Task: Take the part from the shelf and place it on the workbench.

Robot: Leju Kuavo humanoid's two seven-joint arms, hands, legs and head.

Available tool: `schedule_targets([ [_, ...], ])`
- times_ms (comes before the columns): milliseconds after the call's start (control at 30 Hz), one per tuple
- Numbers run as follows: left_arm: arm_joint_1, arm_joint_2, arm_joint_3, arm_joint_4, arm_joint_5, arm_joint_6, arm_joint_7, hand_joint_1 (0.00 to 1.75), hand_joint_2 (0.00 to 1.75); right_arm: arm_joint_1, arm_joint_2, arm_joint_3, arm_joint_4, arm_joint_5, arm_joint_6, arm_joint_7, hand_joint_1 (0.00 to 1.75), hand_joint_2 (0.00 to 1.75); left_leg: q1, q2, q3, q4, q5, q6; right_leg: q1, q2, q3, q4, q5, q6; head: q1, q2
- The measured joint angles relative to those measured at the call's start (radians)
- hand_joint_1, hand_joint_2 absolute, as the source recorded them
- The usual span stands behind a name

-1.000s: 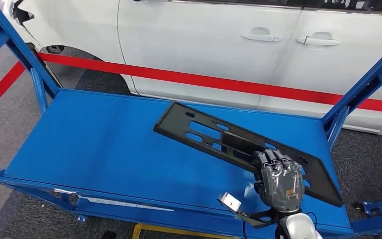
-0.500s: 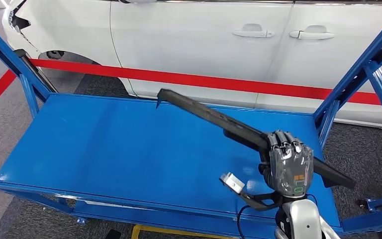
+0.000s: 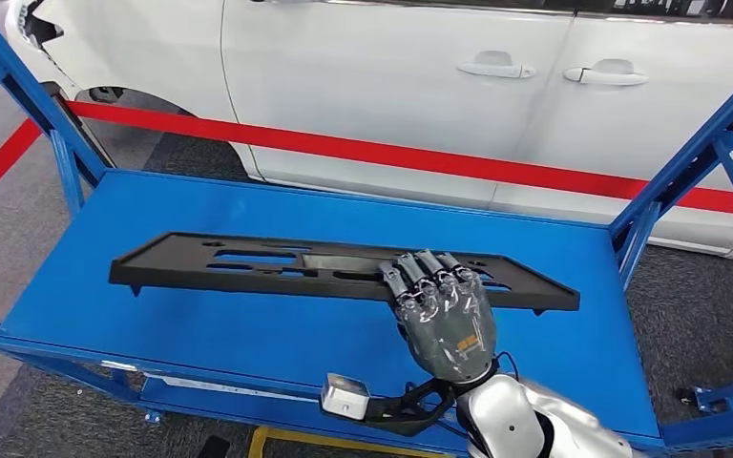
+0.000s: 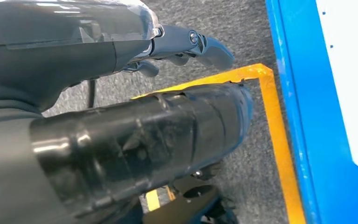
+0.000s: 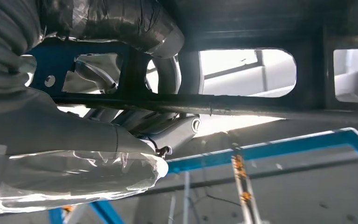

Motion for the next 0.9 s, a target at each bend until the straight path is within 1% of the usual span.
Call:
schedule_targets([
  [33, -0.001, 0.0, 0.0, 0.0, 0.001, 0.0, 0.001, 0.0, 0.0, -0.007, 0.004, 0.011, 0.005, 0.0, 0.006, -0.007, 1.75, 1.75, 0.0, 0.0, -0.001, 0.001, 0.0, 0.001, -0.003, 0.0, -0.03, 0.063, -0.026, 0.004, 0.0, 0.0],
  [67, -0.001, 0.0, 0.0, 0.0, 0.002, 0.0, 0.003, 0.0, 0.0, -0.01, 0.008, 0.02, 0.01, 0.0, 0.013, -0.016, 1.75, 1.75, 0.0, 0.0, -0.001, 0.002, -0.001, 0.0, -0.006, 0.0, -0.053, 0.11, -0.039, 0.007, 0.0, 0.0],
  [100, -0.001, -0.001, 0.0, 0.0, 0.004, 0.0, 0.004, 0.0, 0.0, -0.011, 0.013, 0.027, 0.014, 0.0, 0.019, -0.024, 1.75, 1.75, 0.001, -0.001, -0.001, 0.003, -0.002, 0.0, -0.009, 0.0, -0.062, 0.126, -0.033, 0.01, 0.0, 0.0],
  [133, -0.001, -0.001, 0.0, 0.0, 0.005, 0.0, 0.005, 0.0, 0.0, -0.012, 0.018, 0.033, 0.019, 0.0, 0.022, -0.031, 1.75, 1.75, 0.001, -0.002, -0.001, 0.006, -0.003, -0.001, -0.012, -0.001, -0.053, 0.104, -0.008, 0.012, 0.0, 0.0],
  [167, -0.002, -0.002, 0.0, 0.0, 0.005, 0.0, 0.006, 0.0, 0.0, -0.012, 0.023, 0.036, 0.023, 0.0, 0.024, -0.036, 1.75, 1.75, 0.002, -0.003, 0.0, 0.01, -0.006, -0.003, -0.015, -0.001, -0.026, 0.048, 0.029, 0.012, 0.0, 0.0],
  [200, -0.002, -0.003, 0.0, 0.0, 0.005, 0.0, 0.007, 0.0, 0.0, -0.012, 0.027, 0.038, 0.026, 0.0, 0.024, -0.039, 1.75, 1.75, 0.002, -0.004, -0.001, 0.014, -0.009, -0.006, -0.017, -0.001, 0.006, -0.017, 0.057, 0.011, 0.0, 0.0],
  [233, -0.002, -0.003, 0.0, 0.0, 0.006, 0.0, 0.007, 0.0, 0.44, -0.012, 0.032, 0.04, 0.029, 0.0, 0.024, -0.041, 1.75, 1.75, 0.001, -0.005, -0.003, 0.019, -0.013, -0.011, -0.015, -0.001, 0.031, -0.073, 0.076, 0.008, 0.0, 0.0],
  [267, -0.002, -0.004, 0.0, 0.0, 0.006, 0.0, 0.006, 0.0, 0.87, -0.012, 0.038, 0.04, 0.032, 0.0, 0.023, -0.043, 1.75, 1.75, -0.001, -0.005, -0.005, 0.023, -0.015, -0.016, -0.013, 0.0, 0.047, -0.108, 0.084, 0.004, 0.0, 0.0],
  [333, -0.002, -0.004, 0.0, 0.0, 0.006, -0.002, 0.004, 0.0, 1.75, -0.01, 0.047, 0.041, 0.038, 0.0, 0.022, -0.045, 1.75, 1.75, -0.004, -0.004, -0.009, 0.025, -0.015, -0.027, -0.008, 0.002, 0.049, -0.124, 0.083, -0.005, -0.001, 0.0],
  [400, -0.002, -0.004, 0.0, 0.0, 0.006, -0.005, -0.001, 0.0, 1.75, -0.008, 0.053, 0.041, 0.044, 0.0, 0.022, -0.048, 1.75, 1.75, -0.001, -0.003, -0.013, 0.031, -0.023, -0.037, -0.011, 0.003, 0.05, -0.128, 0.087, -0.017, -0.001, 0.0],
  [433, -0.002, -0.004, 0.0, 0.0, 0.006, -0.006, -0.004, 0.0, 1.75, -0.007, 0.056, 0.041, 0.046, 0.0, 0.021, -0.05, 1.75, 1.75, 0.001, -0.002, -0.021, 0.052, -0.039, -0.042, -0.012, 0.003, 0.052, -0.131, 0.088, -0.025, -0.001, 0.0],
  [467, -0.003, -0.004, 0.0, 0.0, 0.006, -0.006, -0.006, 0.0, 1.75, -0.006, 0.06, 0.041, 0.049, 0.0, 0.021, -0.052, 1.75, 1.75, 0.002, -0.002, -0.038, 0.092, -0.065, -0.046, -0.013, 0.001, 0.053, -0.134, 0.09, -0.031, -0.001, 0.0],
  [533, -0.002, -0.004, 0.0, 0.0, 0.005, -0.006, -0.007, 0.0, 1.75, -0.001, 0.066, 0.041, 0.053, 0.0, 0.021, -0.054, 1.75, 1.75, 0.003, -0.002, -0.096, 0.222, -0.128, -0.052, -0.011, 0.0, 0.053, -0.134, 0.089, -0.037, -0.001, 0.0],
  [567, -0.001, -0.004, 0.0, 0.0, 0.005, -0.006, -0.008, 0.0, 1.75, 0.002, 0.068, 0.041, 0.056, 0.0, 0.021, -0.054, 1.75, 1.75, 0.003, -0.002, -0.123, 0.28, -0.147, -0.053, -0.01, -0.001, 0.053, -0.134, 0.089, -0.037, -0.001, 0.0],
  [600, 0.0, -0.004, 0.0, 0.0, 0.005, -0.006, -0.008, 0.0, 1.75, 0.005, 0.069, 0.041, 0.058, 0.0, 0.021, -0.054, 1.75, 1.75, 0.003, -0.002, -0.137, 0.308, -0.149, -0.053, -0.009, -0.001, 0.053, -0.133, 0.088, -0.037, -0.001, 0.0],
  [633, 0.0, -0.004, 0.0, 0.0, 0.005, -0.006, -0.008, 0.0, 1.75, 0.007, 0.07, 0.041, 0.061, 0.0, 0.021, -0.054, 1.75, 1.75, 0.003, -0.002, -0.132, 0.296, -0.13, -0.051, -0.008, 0.0, 0.054, -0.133, 0.088, -0.037, -0.001, 0.0],
  [667, 0.001, -0.004, 0.0, 0.0, 0.005, -0.006, -0.008, 0.0, 1.75, 0.009, 0.071, 0.041, 0.062, 0.0, 0.021, -0.054, 1.75, 1.75, 0.003, -0.002, -0.107, 0.244, -0.096, -0.048, -0.008, 0.001, 0.055, -0.132, 0.088, -0.037, -0.001, 0.0],
  [700, 0.0, -0.004, 0.0, 0.0, 0.005, -0.006, -0.008, 0.0, 1.75, 0.009, 0.072, 0.04, 0.063, 0.0, 0.021, -0.054, 1.75, 1.75, 0.002, -0.002, -0.073, 0.17, -0.061, -0.044, -0.008, 0.003, 0.057, -0.132, 0.087, -0.036, -0.001, 0.0],
  [733, -0.001, -0.004, 0.0, 0.0, 0.005, -0.006, -0.009, 0.0, 1.75, 0.009, 0.073, 0.04, 0.064, 0.0, 0.021, -0.054, 1.75, 1.75, 0.0, -0.002, -0.041, 0.102, -0.035, -0.04, -0.006, 0.004, 0.056, -0.131, 0.087, -0.033, -0.001, 0.0],
  [767, -0.002, -0.004, 0.0, 0.0, 0.005, -0.006, -0.009, 0.0, 1.75, 0.01, 0.074, 0.04, 0.064, 0.0, 0.021, -0.054, 1.75, 1.75, -0.002, -0.003, -0.019, 0.054, -0.02, -0.036, -0.005, 0.005, 0.055, -0.13, 0.087, -0.03, -0.001, 0.0],
  [800, -0.003, -0.003, 0.0, 0.0, 0.005, -0.004, -0.009, 0.0, 1.75, 0.012, 0.074, 0.038, 0.065, 0.0, 0.021, -0.053, 1.75, 1.75, -0.005, -0.003, -0.009, 0.03, -0.018, -0.033, -0.004, 0.005, 0.053, -0.13, 0.088, -0.026, -0.001, 0.0],
  [833, -0.003, -0.003, -0.001, 0.0, 0.005, -0.001, -0.01, 0.0, 1.75, 0.017, 0.074, 0.035, 0.066, 0.0, 0.02, -0.052, 1.75, 1.75, -0.007, -0.004, -0.008, 0.026, -0.018, -0.031, -0.004, 0.005, 0.051, -0.131, 0.09, -0.021, -0.001, 0.0],
  [900, -0.001, -0.004, -0.001, 0.0, 0.006, 0.011, -0.009, 0.0, 1.75, 0.033, 0.074, 0.019, 0.068, 0.0, 0.016, -0.048, 1.75, 1.75, -0.003, -0.005, -0.006, 0.017, -0.012, -0.022, -0.003, 0.005, 0.052, -0.132, 0.088, -0.01, 0.0, 0.0],
])
